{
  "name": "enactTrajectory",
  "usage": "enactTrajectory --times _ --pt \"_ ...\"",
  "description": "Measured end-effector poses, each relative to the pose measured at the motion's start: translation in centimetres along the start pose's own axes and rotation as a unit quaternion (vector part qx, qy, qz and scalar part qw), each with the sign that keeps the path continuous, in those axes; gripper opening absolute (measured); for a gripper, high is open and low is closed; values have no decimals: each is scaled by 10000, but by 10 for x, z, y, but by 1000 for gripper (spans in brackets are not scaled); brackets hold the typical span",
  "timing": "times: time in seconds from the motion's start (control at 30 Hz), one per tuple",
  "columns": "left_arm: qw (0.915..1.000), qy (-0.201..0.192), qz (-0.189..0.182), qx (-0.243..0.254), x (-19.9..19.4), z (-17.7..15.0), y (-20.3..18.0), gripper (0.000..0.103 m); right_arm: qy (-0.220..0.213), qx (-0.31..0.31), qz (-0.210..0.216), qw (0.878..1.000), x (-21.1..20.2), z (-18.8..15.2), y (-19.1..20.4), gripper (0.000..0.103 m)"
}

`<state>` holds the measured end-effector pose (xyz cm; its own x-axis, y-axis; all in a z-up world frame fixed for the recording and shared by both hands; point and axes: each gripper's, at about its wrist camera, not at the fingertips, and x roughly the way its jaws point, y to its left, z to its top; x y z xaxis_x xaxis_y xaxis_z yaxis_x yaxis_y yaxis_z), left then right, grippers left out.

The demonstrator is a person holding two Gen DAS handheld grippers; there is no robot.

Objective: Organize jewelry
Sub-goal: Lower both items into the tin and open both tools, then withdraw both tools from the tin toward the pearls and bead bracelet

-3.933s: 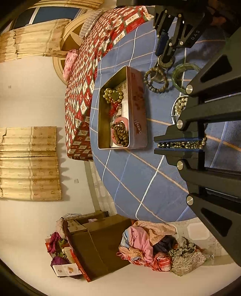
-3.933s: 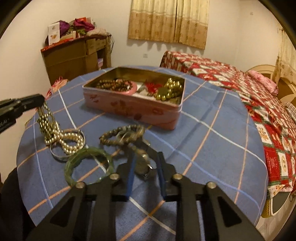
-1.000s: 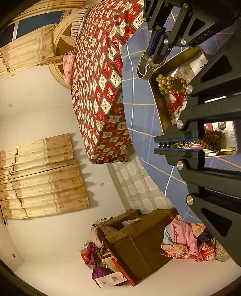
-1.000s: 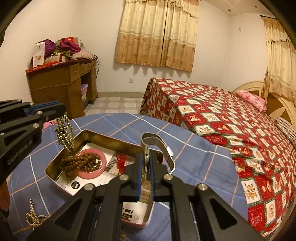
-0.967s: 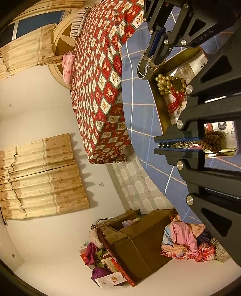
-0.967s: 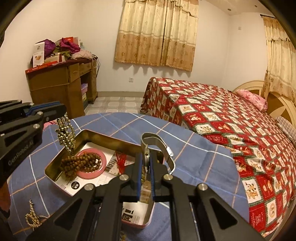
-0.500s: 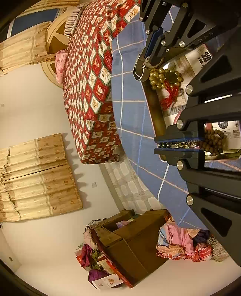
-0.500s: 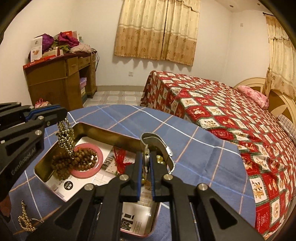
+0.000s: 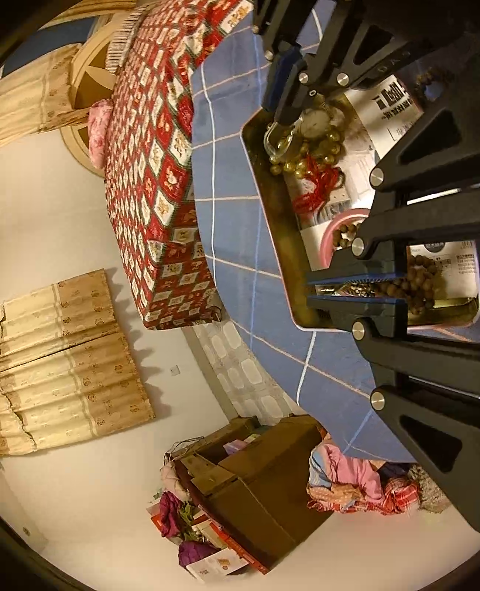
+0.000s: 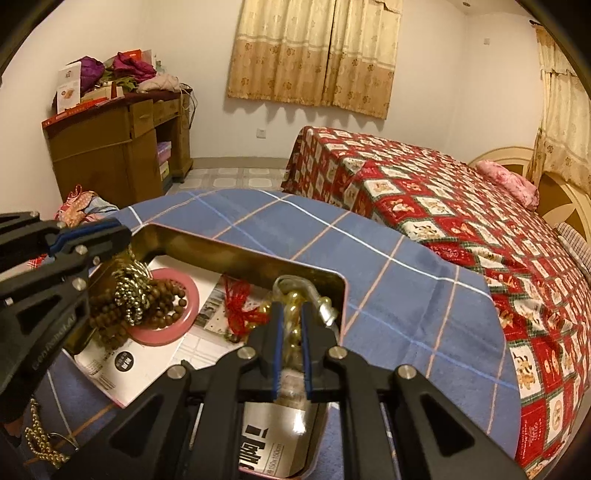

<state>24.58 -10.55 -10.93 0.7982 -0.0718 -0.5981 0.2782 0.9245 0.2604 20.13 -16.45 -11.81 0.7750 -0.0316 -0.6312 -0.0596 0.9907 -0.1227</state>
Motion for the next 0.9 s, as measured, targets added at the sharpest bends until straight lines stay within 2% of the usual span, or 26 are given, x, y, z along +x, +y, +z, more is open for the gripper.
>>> enactTrajectory --times 0.03,0.07,0.1,0.13,0.2,0.5,0.6,0.9 --pt "10000 9 26 -3 -1 -1 1 20 6 -15 -3 10000 -1 0 0 20" --pt "10000 -4 56 -16 -2 -2 2 44 -15 -15 -21 10000 -3 -1 0 33" --pt "9998 -68 167 -41 -6 -3 4 72 -31 -9 -41 10000 -4 -2 0 39" --pt "9995 -141 260 -59 -9 -4 5 80 -30 4 -60 10000 -5 -3 -1 40" --pt "9992 -305 239 -79 -16 -6 9 82 -3 34 -81 10000 -8 -5 -2 40" --pt "9993 -204 296 -31 -16 -6 8 82 -40 111 -260 9996 -21 -14 -5 49" --pt "9993 -170 329 -26 -14 -7 6 82 -70 82 -300 9995 -23 -15 -5 56" --pt "9993 -74 358 -33 -21 -14 8 82 0 162 -326 9993 -31 -23 -6 56"
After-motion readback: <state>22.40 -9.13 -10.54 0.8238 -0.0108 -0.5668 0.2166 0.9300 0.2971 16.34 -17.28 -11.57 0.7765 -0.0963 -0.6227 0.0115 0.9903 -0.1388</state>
